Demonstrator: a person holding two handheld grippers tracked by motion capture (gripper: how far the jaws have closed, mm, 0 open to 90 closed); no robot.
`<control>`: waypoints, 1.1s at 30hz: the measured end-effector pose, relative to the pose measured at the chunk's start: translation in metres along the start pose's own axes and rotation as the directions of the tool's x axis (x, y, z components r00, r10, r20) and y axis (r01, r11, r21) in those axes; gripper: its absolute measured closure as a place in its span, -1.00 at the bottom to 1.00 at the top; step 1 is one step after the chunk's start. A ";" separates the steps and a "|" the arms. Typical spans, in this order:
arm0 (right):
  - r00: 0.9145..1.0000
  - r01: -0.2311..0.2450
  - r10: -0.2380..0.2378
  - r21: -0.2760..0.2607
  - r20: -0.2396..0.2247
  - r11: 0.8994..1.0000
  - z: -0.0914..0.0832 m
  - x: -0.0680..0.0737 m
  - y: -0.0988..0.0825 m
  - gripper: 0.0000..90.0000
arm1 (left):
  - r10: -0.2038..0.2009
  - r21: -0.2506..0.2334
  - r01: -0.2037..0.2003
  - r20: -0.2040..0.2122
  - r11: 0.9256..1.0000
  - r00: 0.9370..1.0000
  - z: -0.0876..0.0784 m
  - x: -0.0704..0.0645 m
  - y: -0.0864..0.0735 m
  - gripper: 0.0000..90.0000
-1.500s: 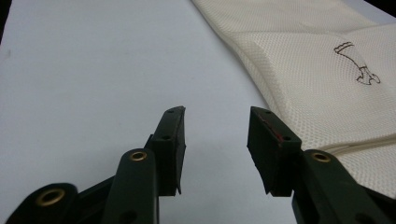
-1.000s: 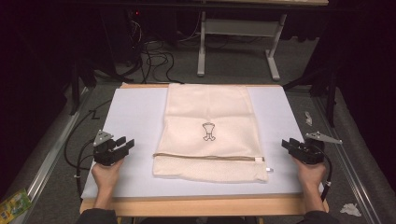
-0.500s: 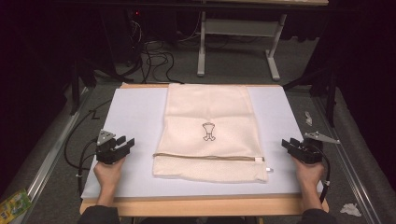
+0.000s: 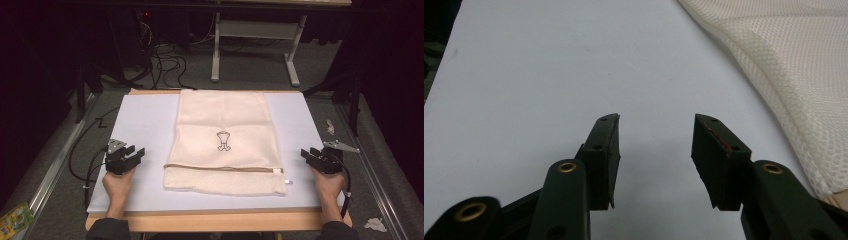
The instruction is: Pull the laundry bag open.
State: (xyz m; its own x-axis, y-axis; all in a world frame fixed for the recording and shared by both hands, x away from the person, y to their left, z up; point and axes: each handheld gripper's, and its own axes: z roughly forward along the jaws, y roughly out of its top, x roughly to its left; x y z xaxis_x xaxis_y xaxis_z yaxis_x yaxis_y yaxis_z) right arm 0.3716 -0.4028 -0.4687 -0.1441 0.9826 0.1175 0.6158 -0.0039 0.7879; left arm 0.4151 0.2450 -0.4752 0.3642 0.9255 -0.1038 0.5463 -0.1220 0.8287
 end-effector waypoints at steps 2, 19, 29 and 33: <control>1.000 0.008 -0.008 0.003 0.004 1.000 0.001 0.001 0.000 0.24 | -0.005 -0.001 0.005 -0.002 1.000 1.000 0.001 0.000 0.000 0.21; 1.000 0.018 -0.018 0.012 0.019 1.000 0.007 0.002 -0.002 0.21 | 0.000 0.017 0.001 -0.025 1.000 1.000 0.010 -0.002 -0.002 0.15; 1.000 0.011 -0.011 0.008 0.025 1.000 0.007 0.001 -0.003 0.11 | 0.016 -0.010 -0.016 -0.031 1.000 0.999 0.008 -0.004 -0.005 0.03; 0.998 0.037 -0.037 -0.008 0.047 0.999 0.006 0.005 -0.005 0.09 | 0.029 -0.013 -0.030 -0.039 0.999 0.999 0.008 -0.007 -0.006 0.00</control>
State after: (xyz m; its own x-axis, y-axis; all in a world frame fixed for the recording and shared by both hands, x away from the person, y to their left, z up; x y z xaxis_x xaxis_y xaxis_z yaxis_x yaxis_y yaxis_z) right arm 0.3729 -0.3968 -0.4757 -0.1303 0.9897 0.0599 0.6041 0.0314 0.7963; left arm 0.4153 0.2369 -0.4839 0.3502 0.9349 -0.0576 0.5256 -0.1452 0.8382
